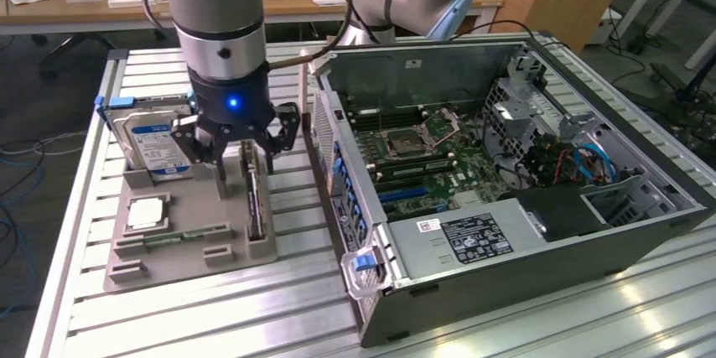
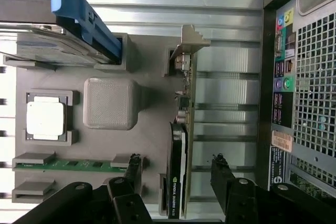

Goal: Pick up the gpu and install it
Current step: 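Pick up the gpu and move the gpu toward the slot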

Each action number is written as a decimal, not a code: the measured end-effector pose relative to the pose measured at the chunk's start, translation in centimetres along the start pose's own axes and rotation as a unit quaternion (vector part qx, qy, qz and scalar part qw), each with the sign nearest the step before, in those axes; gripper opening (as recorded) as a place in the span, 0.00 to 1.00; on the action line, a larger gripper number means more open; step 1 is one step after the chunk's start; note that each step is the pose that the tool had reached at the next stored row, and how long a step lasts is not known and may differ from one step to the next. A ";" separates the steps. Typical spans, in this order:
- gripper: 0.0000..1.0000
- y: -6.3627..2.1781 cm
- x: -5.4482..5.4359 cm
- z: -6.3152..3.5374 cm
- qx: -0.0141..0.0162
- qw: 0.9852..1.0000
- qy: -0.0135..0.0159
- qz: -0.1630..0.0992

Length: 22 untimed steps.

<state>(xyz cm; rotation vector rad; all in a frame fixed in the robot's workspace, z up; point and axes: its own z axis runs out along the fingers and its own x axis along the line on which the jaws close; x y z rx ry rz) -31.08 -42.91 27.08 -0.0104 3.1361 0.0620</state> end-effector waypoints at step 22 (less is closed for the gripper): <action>0.65 0.06 0.0 4.01 0.000 1.000 0.000 0.004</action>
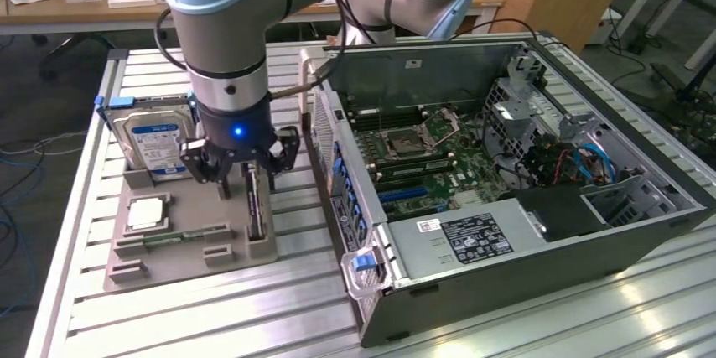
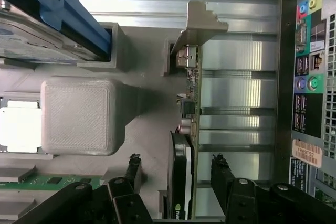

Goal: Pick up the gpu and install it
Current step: 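Pick up the gpu and move the gpu toward the slot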

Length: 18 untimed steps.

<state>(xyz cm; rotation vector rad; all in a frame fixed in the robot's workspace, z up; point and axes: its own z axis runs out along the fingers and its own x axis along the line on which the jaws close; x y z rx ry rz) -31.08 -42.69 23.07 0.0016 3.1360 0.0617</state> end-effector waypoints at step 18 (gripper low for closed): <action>0.65 -0.09 0.0 2.15 0.001 1.000 0.000 0.002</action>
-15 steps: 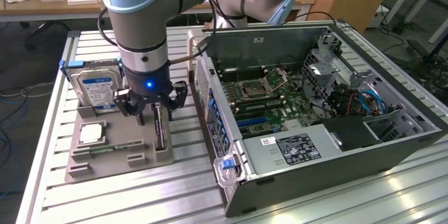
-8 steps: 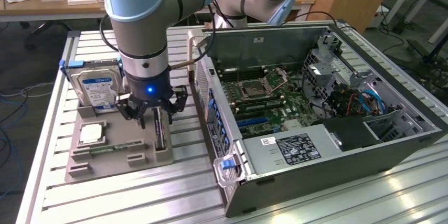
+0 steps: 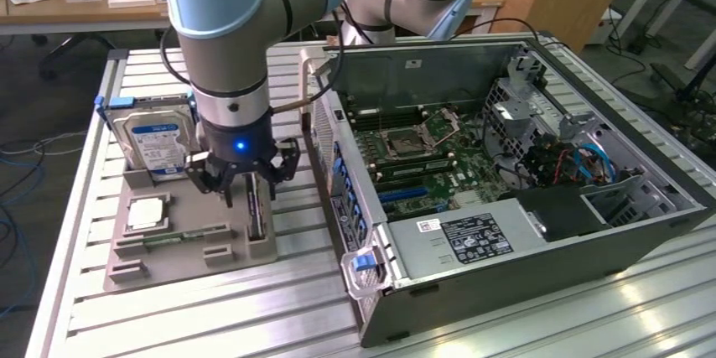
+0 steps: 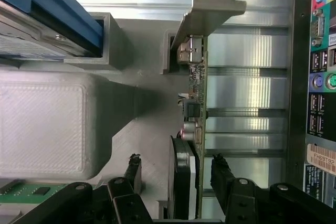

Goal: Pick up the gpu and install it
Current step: 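Pick up the gpu and move the gpu toward the slot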

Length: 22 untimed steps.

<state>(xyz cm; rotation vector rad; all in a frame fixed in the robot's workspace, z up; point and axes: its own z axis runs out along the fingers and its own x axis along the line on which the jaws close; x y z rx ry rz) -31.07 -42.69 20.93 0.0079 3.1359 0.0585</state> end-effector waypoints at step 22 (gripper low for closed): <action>0.31 -0.01 -0.2 0.35 0.000 1.000 0.000 0.000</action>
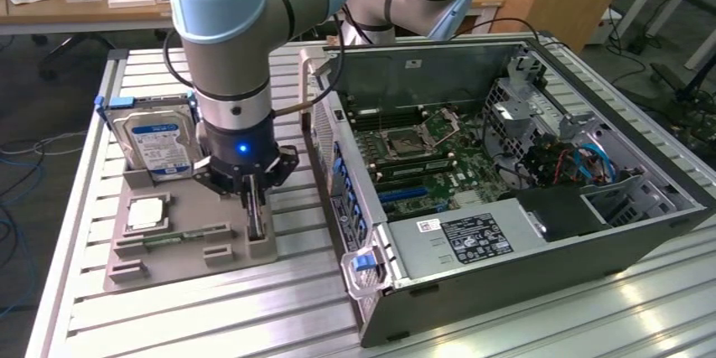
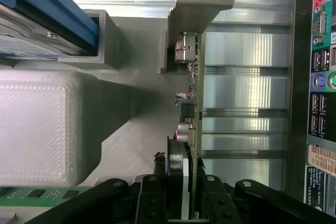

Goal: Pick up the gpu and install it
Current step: 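Pick up the gpu and move the gpu toward the slot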

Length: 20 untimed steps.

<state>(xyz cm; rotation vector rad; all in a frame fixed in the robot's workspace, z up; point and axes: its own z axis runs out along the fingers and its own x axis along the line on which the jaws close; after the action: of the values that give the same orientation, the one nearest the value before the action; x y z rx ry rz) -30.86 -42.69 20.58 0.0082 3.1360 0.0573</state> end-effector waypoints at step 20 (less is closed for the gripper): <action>0.28 0.03 -0.1 -0.60 0.000 1.000 0.000 0.000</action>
<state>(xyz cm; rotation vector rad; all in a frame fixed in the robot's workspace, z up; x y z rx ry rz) -30.79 -42.68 21.19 0.0080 3.1356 0.0573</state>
